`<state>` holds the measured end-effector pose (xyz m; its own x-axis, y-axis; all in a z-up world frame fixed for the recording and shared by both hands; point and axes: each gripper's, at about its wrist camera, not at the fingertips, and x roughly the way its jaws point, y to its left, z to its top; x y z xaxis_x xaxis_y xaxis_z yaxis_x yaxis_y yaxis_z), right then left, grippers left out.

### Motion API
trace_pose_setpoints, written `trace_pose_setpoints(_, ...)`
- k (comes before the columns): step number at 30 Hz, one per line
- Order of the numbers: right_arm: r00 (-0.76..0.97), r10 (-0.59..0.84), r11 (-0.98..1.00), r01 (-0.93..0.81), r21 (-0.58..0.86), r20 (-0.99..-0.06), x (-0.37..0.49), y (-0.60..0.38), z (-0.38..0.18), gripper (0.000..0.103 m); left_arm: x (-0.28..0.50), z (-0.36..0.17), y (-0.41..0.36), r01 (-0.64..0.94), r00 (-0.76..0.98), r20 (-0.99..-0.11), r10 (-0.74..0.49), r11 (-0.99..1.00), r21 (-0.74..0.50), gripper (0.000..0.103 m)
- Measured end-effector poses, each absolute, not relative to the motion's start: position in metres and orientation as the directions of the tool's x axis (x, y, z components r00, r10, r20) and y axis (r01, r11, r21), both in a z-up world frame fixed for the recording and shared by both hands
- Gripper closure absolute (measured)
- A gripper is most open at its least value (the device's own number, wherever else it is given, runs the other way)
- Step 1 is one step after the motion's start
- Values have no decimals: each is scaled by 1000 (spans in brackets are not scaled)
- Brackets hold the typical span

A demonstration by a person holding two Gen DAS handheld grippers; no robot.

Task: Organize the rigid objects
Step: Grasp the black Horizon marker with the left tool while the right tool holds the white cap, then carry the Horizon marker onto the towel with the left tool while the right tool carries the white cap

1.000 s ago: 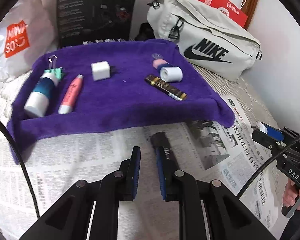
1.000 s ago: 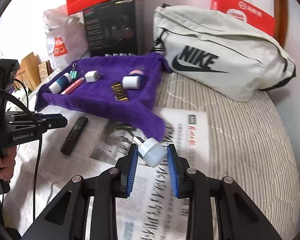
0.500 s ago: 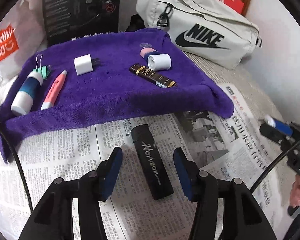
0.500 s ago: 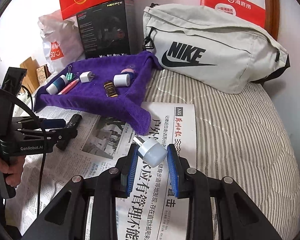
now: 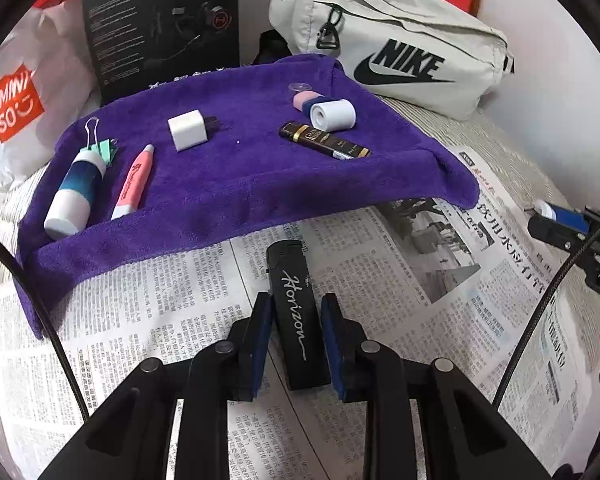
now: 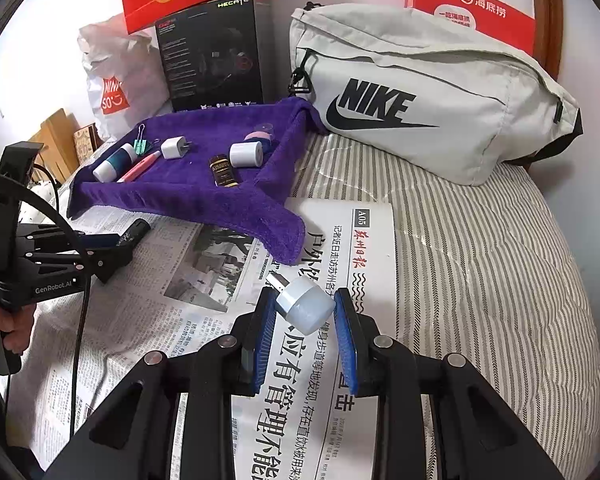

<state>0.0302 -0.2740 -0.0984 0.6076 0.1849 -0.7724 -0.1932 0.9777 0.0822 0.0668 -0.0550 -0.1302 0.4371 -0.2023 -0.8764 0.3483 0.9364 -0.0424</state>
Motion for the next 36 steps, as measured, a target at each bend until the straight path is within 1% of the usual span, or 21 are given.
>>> trace_pose_setpoints(1, 607, 186, 978, -193, 84, -773, 30, -274, -99, 74, 66, -130, -59, 350, 439, -877, -194, 936, -32, 70)
trace_pose_setpoints(2, 605, 187, 977, -194, 84, -774, 31, -273, -99, 73, 66, -131, -63, 352, 446, -877, -180, 936, -13, 67)
trace_pose_setpoints(4, 600, 187, 977, -197, 83, -778, 31, -272, -101, 74, 68, -132, -70, 341, 459, -876, -150, 940, 17, 67)
trace_pose_setpoints(6, 598, 189, 976, -199, 84, -779, 31, -271, -102, 74, 70, -132, -69, 330, 453, -878, -156, 944, 3, 69)
trace_pose_setpoints(7, 596, 191, 976, -200, 86, -780, 31, -271, -102, 74, 70, -131, -68, 333, 453, -878, -155, 943, 5, 78)
trace_pose_setpoints(8, 595, 192, 976, -200, 88, -781, 31, -271, -102, 74, 70, -131, -67, 337, 452, -878, -158, 941, 4, 81)
trace_pose_setpoints(15, 600, 215, 971, -218, 102, -770, 31, -264, -95, 73, 66, -128, -47, 335, 420, -879, -224, 939, -79, 82)
trace_pose_setpoints(21, 599, 250, 961, -252, 117, -761, 40, -248, -86, 74, 65, -123, -34, 326, 419, -880, -225, 942, -86, 82)
trace_pose_setpoints(36, 597, 305, 935, -335, 115, -742, 77, -206, -58, 74, 87, -81, -13, 338, 470, -845, -253, 937, -93, 82)
